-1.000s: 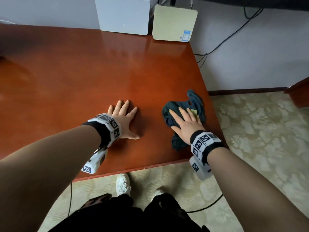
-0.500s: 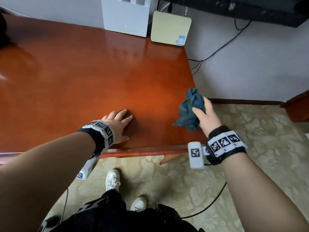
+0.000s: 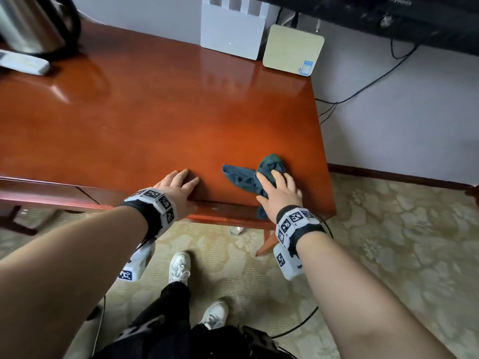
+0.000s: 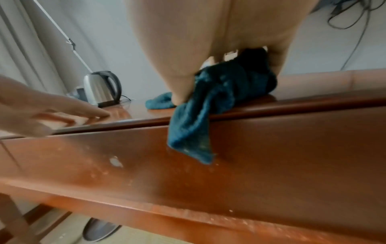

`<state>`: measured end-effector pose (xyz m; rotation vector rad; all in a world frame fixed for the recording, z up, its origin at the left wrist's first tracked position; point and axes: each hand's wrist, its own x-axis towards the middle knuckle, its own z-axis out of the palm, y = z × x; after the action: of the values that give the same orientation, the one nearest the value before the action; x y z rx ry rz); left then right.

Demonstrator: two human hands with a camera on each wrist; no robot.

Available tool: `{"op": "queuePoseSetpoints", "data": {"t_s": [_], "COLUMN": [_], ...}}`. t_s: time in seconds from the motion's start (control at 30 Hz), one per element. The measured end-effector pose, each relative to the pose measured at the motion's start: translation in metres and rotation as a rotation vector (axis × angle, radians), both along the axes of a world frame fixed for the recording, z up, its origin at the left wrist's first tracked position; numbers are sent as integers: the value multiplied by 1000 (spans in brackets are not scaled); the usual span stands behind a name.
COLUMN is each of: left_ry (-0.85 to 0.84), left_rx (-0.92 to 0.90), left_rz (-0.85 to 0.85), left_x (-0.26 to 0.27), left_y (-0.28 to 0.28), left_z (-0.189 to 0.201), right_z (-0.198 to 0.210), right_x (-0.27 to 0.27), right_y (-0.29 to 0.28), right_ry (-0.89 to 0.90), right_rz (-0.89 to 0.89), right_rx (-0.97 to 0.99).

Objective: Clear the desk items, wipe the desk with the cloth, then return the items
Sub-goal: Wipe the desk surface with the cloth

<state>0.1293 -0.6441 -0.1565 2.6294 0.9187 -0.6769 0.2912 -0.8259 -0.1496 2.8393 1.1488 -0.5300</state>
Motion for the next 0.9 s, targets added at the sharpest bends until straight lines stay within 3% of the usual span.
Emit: {"op": "queuePoseSetpoints", "data": {"t_s": [0.1,0.23,0.43,0.63,0.9], "left_ry": [23,20,27,21,34], "left_rx": [28,30,7,28,27], "left_rz": [-60,-84,-41,137,326], "left_x": [-11,-21,-39,-71,-136], "left_y": [-2,-3,5,58,152], "left_z": [3,8,14,12,24], "right_z": [-7,5,21,14,10], "right_x": [13,39,56,30,-34], "right_y": [-24,-64,-63,-7,160], "right_ry": [-72,-79,-63,30,62], "right_rz": [-64,-391,-699,-639,-311], "right_rx": [17,-4,226,161,113]}}
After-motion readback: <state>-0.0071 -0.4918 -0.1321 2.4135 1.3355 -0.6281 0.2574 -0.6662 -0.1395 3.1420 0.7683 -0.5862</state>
